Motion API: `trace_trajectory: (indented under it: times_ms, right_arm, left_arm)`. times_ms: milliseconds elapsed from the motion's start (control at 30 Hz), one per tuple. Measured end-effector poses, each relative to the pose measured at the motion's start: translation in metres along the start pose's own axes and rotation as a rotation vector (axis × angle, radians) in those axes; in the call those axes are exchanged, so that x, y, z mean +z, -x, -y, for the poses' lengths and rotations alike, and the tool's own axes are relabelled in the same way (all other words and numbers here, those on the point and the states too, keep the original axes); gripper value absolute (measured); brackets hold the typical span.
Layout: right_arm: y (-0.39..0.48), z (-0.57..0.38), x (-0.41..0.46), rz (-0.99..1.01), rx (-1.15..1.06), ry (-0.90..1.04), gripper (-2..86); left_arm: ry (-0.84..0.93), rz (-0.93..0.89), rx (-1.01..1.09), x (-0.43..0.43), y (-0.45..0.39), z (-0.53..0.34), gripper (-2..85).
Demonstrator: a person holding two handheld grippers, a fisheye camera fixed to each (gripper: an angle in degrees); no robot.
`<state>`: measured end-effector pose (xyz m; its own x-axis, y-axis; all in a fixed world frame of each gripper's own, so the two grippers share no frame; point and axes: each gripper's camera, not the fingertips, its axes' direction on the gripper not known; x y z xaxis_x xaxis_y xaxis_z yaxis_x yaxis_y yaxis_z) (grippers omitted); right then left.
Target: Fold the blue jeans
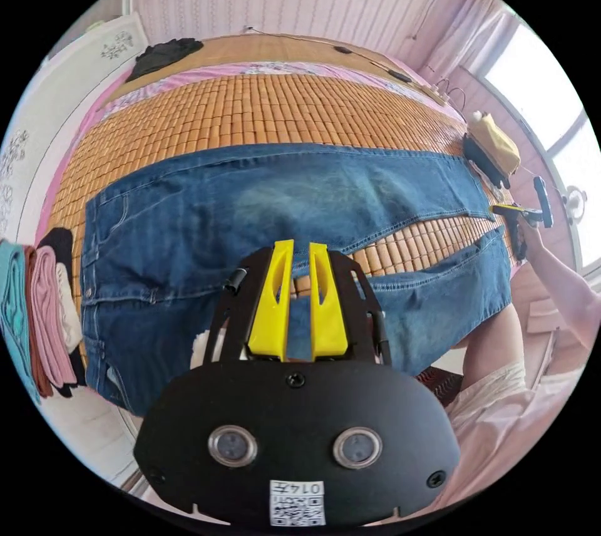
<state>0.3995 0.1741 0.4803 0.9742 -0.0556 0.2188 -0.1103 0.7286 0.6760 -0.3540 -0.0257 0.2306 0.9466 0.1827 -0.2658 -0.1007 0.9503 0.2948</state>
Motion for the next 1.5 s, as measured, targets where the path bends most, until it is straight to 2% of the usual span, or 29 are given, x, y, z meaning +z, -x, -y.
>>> trace_trajectory:
  times_ms: [133,200,300,433,533,633,733,833,900,1000,1067,1233,1367,1500]
  right_arm:
    - [-0.018,0.024,0.017,-0.010,0.059,0.044,0.3]
    - [-0.024,0.029,0.010,-0.034,0.088,-0.022,-0.1]
    - [-0.039,0.041,0.004,-0.004,0.114,0.016,-0.4]
    - [-0.067,0.040,-0.015,0.114,0.163,-0.041,-0.2]
    - [-0.089,0.019,-0.050,0.124,0.186,-0.141,0.7]
    - [-0.107,-0.016,-0.077,0.089,0.147,-0.162,7.3]
    - [-0.125,-0.054,-0.081,0.058,0.154,-0.081,12.8]
    - [-0.139,-0.074,-0.070,0.088,0.157,0.046,12.0]
    - [-0.147,-0.078,-0.081,0.107,0.174,0.024,9.3]
    - [-0.160,-0.078,-0.107,0.131,0.186,-0.024,5.0]
    - [-0.172,-0.075,-0.122,0.145,0.201,-0.024,4.6]
    - [-0.198,-0.076,-0.138,0.185,0.291,-0.043,5.9]
    - [-0.226,-0.109,-0.181,0.197,0.391,-0.204,6.0]
    - [-0.242,-0.165,-0.220,0.177,0.374,-0.289,7.7]
  left_arm:
    - [0.079,0.028,0.034,0.039,-0.019,0.032,4.0]
    - [0.129,0.050,0.052,0.060,-0.026,0.040,1.2]
    - [0.100,0.009,0.034,0.064,-0.026,0.046,-0.4]
    - [0.115,-0.011,0.009,0.068,-0.026,0.052,0.3]
    - [0.130,0.006,0.014,0.063,-0.032,0.053,3.0]
    - [0.101,-0.065,0.158,0.045,-0.056,0.042,4.6]
    - [0.132,-0.146,0.351,0.035,-0.092,0.018,6.1]
    - [0.214,-0.115,0.467,0.045,-0.120,-0.002,7.9]
    - [0.315,-0.051,0.483,0.064,-0.129,-0.011,8.2]
    - [0.310,0.001,0.532,0.066,-0.135,-0.015,6.2]
    - [0.313,0.011,0.536,0.064,-0.135,-0.014,2.0]
    - [0.264,0.058,0.498,0.060,-0.128,-0.015,0.1]
    - [0.262,0.036,0.415,0.061,-0.111,-0.016,0.2]
    - [0.237,-0.062,0.284,0.043,-0.080,-0.018,1.1]
